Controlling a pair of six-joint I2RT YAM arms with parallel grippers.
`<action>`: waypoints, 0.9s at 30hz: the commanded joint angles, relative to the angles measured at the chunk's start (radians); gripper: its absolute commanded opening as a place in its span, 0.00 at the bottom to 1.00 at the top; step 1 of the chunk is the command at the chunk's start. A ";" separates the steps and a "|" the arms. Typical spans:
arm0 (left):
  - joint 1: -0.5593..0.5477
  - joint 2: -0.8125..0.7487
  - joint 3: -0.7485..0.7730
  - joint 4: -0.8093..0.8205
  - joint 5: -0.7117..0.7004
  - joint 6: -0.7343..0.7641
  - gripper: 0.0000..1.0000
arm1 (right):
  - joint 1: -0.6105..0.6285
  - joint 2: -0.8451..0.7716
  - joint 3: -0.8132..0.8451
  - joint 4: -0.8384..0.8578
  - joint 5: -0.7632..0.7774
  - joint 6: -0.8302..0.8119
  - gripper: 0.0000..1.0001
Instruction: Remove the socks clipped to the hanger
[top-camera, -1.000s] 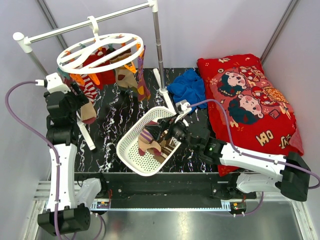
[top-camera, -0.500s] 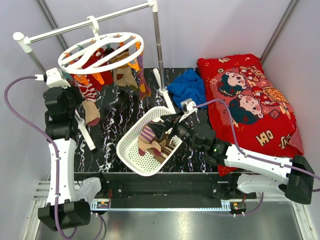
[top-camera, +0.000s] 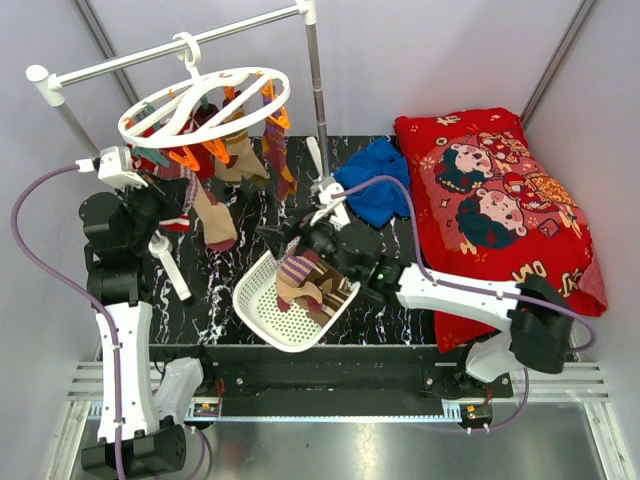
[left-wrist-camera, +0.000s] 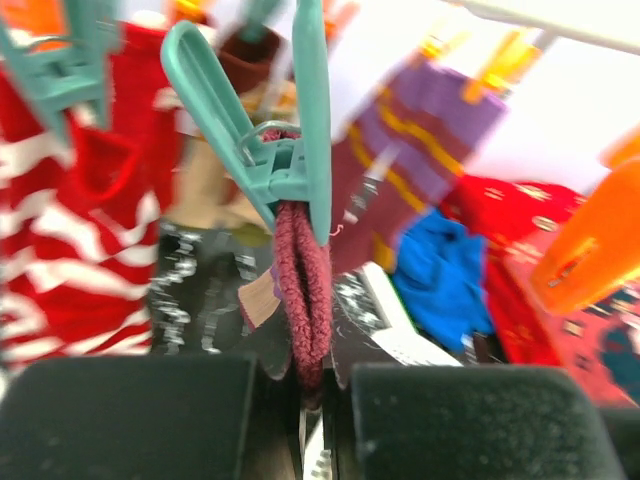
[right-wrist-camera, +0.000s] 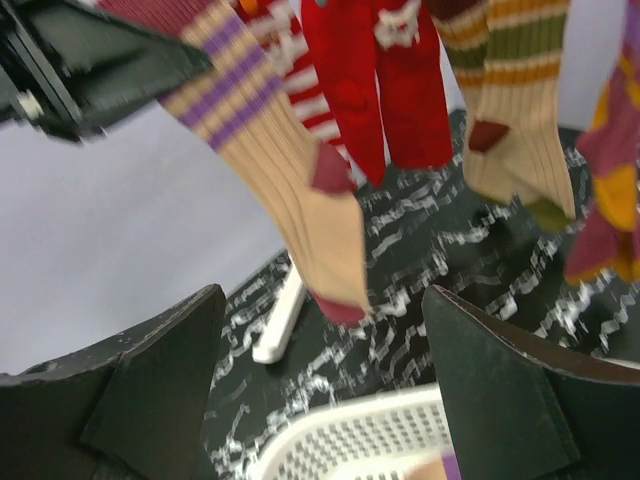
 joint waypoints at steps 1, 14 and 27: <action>0.003 -0.009 0.065 0.044 0.170 -0.103 0.04 | 0.003 0.125 0.169 0.122 -0.036 -0.068 0.89; 0.000 -0.032 0.067 0.082 0.279 -0.212 0.06 | 0.023 0.369 0.331 0.214 -0.137 -0.206 0.94; 0.000 -0.058 0.033 0.116 0.331 -0.281 0.11 | 0.035 0.517 0.533 0.125 0.019 -0.270 0.46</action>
